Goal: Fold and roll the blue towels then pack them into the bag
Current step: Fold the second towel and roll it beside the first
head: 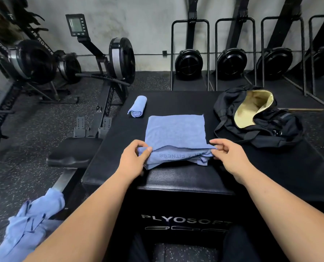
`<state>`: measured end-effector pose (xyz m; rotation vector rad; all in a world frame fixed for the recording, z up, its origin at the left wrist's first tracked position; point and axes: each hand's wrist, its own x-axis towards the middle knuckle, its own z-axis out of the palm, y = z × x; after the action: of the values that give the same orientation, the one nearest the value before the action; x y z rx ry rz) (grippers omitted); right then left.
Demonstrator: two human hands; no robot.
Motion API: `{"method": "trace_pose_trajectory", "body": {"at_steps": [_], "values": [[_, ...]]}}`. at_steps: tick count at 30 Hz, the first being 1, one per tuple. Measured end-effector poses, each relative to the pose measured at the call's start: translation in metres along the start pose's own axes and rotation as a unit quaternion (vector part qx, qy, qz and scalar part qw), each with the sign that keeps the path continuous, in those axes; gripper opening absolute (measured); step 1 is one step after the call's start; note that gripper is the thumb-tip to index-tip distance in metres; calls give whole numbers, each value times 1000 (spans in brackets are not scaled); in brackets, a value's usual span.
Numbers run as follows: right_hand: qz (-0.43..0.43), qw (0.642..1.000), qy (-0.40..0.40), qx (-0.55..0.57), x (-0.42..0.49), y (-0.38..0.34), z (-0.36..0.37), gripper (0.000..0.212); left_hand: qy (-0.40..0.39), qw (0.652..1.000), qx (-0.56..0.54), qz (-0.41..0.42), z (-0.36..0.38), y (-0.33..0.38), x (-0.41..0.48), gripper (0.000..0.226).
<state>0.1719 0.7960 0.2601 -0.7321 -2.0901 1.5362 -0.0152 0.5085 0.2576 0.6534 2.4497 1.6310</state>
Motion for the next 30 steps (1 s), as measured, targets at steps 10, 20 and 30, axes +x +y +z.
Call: {"method": "trace_pose_trajectory", "body": {"at_steps": [10, 20, 30], "values": [[-43, 957, 163, -236, 30, -8, -6, 17, 19, 999, 27, 3, -16, -12, 39, 26], [-65, 921, -53, -379, 48, 2, 38, 18, -99, 957, 256, 93, 23, -32, 45, 6], [-102, 894, -14, -436, 4, 17, 32, 21, -69, 936, 296, 179, 4, -32, 21, 14]]}}
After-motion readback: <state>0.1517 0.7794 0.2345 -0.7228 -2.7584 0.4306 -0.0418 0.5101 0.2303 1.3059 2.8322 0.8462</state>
